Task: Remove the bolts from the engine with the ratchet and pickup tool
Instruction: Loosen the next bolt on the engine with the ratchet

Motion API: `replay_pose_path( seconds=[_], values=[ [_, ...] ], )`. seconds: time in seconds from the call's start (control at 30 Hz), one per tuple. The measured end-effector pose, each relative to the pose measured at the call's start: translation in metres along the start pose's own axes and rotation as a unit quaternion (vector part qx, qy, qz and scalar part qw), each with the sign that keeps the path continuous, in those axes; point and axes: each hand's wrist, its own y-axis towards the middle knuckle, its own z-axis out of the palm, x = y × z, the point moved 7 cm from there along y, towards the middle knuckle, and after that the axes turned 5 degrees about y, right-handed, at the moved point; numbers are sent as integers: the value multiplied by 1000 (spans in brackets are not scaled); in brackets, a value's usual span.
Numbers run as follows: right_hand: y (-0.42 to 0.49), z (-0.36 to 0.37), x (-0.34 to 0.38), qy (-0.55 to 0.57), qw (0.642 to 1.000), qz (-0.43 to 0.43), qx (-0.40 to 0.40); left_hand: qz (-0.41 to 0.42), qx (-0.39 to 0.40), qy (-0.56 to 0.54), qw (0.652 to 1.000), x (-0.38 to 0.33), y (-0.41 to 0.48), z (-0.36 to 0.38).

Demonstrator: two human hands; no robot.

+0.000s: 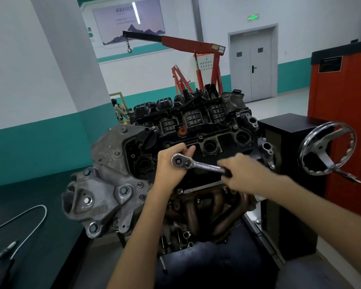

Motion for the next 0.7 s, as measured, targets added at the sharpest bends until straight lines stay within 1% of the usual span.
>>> replay_pose_path(
  seconds=[0.07, 0.1, 0.13, 0.17, 0.2, 0.23, 0.27, 0.33, 0.37, 0.4, 0.43, 0.47, 0.53, 0.6, 0.63, 0.7],
  values=[
    [10, -18, -2, -49, 999, -18, -8, -5, 21, -12, 1000, -2, 2, 5],
    [10, -20, -4, -56, 998, -12, -19, -17, 21, -25, 999, -1, 2, 7],
    [7, -18, -5, -51, 998, 3, -28, -31, 11, -44, 998, 1, 2, 8],
    [0, -8, -6, -23, 999, 22, -35, -46, -7, -65, 997, 3, 2, 9],
    [-9, 8, -4, 33, 998, 39, -37, -58, -31, -84, 994, 6, 2, 10],
    [-18, 26, 3, 112, 992, 52, -37, -66, -61, -96, 991, 7, 1, 10],
    [-27, 46, 14, 207, 976, 62, -32, -71, -92, -99, 988, 7, 0, 11],
    [-40, 81, 39, 378, 920, 90, -38, -74, -142, -102, 982, 4, -1, 14],
    [-44, 93, 51, 426, 898, 101, -50, -75, -155, -106, 979, 3, -1, 15],
    [-46, 100, 60, 451, 885, 105, -59, -77, -160, -110, 978, 3, -1, 16],
    [-46, 103, 64, 456, 882, 101, -61, -79, -155, -110, 979, 4, -1, 15],
    [-44, 100, 63, 444, 889, 94, -58, -81, -142, -105, 981, 6, 0, 14],
    [-38, 82, 47, 354, 931, 69, -51, -73, -94, -82, 990, 10, 2, 10],
    [-26, 55, 23, 210, 977, 43, -24, -49, -45, -47, 997, 10, 2, 5],
    [-19, 40, 12, 135, 990, 29, -12, -35, -31, -29, 998, 9, 2, 3],
    [-3, 6, 0, 8, 1000, -12, -5, -14, -12, -6, 1000, 5, 2, 1]
  ],
)
